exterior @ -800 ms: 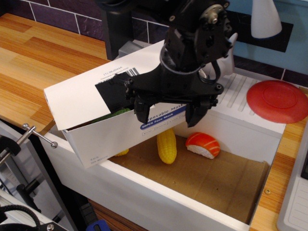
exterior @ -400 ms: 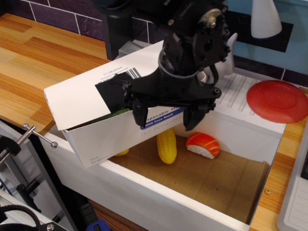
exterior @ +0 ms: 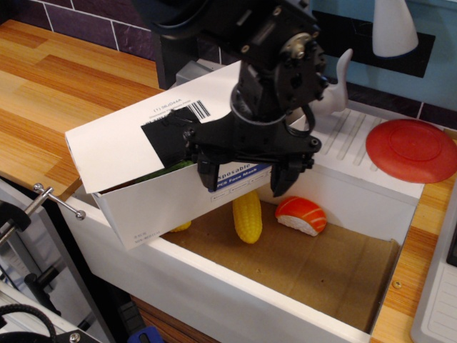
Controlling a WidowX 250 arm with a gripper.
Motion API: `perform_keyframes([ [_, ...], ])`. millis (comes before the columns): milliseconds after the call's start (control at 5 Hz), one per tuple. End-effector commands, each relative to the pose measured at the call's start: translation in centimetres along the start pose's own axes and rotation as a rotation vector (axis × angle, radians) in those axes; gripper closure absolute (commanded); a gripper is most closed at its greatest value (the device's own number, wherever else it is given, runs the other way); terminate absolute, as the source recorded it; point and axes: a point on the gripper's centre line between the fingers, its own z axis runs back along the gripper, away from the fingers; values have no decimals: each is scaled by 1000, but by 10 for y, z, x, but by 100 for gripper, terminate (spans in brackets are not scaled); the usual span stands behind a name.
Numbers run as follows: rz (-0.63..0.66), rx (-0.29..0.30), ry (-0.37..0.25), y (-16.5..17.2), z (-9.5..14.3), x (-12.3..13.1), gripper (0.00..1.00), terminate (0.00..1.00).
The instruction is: Open white1fbox flap
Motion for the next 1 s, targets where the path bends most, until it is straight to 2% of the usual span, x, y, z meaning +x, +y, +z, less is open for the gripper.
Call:
perform_keyframes([
  [0,-32,-12,-62,1,-2,20,0,0],
  [400,-54,116,-139,9,23,30,0,0],
  [800,-111,189,-222,27,39,57,0,0],
])
